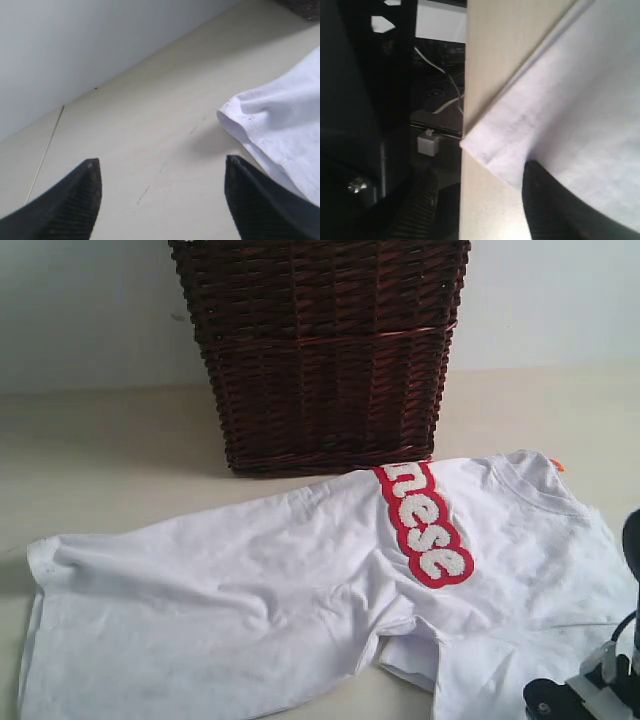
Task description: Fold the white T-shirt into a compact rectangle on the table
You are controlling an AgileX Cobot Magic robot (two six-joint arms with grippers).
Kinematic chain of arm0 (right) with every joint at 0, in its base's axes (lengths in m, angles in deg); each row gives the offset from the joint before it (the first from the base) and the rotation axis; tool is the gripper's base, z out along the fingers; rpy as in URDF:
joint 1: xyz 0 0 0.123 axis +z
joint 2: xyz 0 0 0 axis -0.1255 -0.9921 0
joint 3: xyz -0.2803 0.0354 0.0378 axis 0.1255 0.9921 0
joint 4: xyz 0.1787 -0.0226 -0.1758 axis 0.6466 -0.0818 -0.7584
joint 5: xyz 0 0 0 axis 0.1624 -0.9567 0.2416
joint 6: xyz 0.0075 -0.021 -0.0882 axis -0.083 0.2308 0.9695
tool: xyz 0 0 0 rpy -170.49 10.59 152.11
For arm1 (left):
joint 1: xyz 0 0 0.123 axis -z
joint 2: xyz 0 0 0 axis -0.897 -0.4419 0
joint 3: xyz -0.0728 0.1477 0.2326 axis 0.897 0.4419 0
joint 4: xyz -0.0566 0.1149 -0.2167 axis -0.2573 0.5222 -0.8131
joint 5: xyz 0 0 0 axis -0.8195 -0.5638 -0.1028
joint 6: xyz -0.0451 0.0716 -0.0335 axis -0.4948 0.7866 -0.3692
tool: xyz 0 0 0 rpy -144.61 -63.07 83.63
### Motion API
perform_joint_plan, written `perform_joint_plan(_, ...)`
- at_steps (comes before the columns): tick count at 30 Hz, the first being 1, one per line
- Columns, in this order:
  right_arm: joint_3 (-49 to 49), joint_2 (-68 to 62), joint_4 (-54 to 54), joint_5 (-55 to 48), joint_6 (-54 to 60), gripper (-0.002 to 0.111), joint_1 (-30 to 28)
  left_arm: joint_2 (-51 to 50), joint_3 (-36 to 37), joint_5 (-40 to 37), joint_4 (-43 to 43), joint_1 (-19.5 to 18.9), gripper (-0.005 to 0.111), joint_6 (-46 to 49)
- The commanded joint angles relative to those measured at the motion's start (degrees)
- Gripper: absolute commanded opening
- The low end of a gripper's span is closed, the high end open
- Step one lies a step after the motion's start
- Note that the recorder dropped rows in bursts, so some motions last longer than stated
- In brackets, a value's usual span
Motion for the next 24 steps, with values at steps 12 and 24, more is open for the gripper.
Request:
perform_joint_plan(12,5.0,0.6,0.8,17.0,-0.9,0.016,-0.1,0.3,0.1,0.2,-0.1,0.2,0.067,0.0)
perform_joint_plan(24,5.0,1.4,0.9,15.2,-3.9,0.000,-0.1,0.3,0.1,0.2,-0.1,0.2,0.067,0.0)
